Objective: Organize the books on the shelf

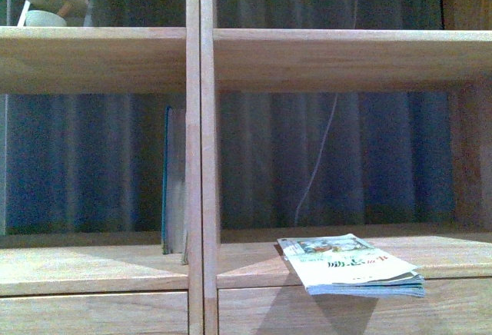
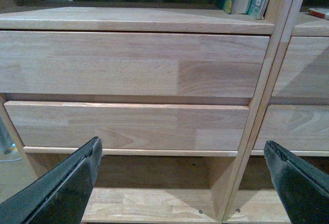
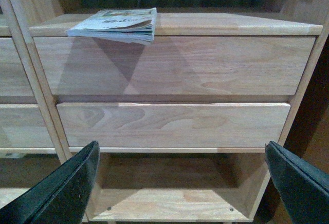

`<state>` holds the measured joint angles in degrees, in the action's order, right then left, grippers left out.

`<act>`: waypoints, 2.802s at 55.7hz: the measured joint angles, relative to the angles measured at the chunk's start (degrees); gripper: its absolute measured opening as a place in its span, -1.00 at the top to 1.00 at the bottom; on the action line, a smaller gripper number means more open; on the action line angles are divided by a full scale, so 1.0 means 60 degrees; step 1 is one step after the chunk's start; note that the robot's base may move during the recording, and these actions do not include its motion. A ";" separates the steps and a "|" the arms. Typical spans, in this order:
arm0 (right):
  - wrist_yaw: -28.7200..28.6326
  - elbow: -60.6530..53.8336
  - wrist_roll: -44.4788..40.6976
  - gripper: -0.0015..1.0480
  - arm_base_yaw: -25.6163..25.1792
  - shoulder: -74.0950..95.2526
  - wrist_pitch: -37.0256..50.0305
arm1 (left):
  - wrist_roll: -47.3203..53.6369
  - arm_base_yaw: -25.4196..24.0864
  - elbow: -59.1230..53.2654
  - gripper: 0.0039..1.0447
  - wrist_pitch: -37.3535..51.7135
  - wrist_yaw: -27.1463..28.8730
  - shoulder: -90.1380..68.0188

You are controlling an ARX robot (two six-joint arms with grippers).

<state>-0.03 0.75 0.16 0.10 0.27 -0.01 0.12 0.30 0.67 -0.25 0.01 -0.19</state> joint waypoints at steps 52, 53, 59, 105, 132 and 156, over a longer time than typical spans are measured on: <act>0.0863 0.7060 0.7763 -0.86 0.1490 1.2491 0.1770 | 0.0000 0.0000 0.0000 -0.86 0.0000 0.0000 0.0000; 0.0809 0.7195 0.7916 -0.86 0.1504 1.2630 0.1745 | 0.0000 0.0000 0.0000 -0.86 0.0000 0.0000 0.0000; 0.0535 0.7898 0.8823 -0.86 0.1574 1.3282 0.1537 | 0.0000 0.0000 0.0000 -0.86 0.0000 0.0000 0.0000; 0.0106 1.1540 1.2262 -0.86 0.2331 1.6677 0.1596 | 0.0000 0.0000 0.0000 -0.86 0.0000 0.0000 0.0000; 0.0284 1.2313 1.2305 -0.43 0.2200 1.7460 0.1501 | 0.0000 0.0000 0.0000 -0.86 0.0000 0.0000 0.0000; 0.0324 1.2484 1.2200 0.81 0.2044 1.7511 0.1785 | 0.0000 0.0000 0.0000 -0.86 0.0000 0.0000 0.0000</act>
<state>1.91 75.66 73.36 12.36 105.34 10.70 0.12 0.30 0.67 -0.25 0.01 -0.19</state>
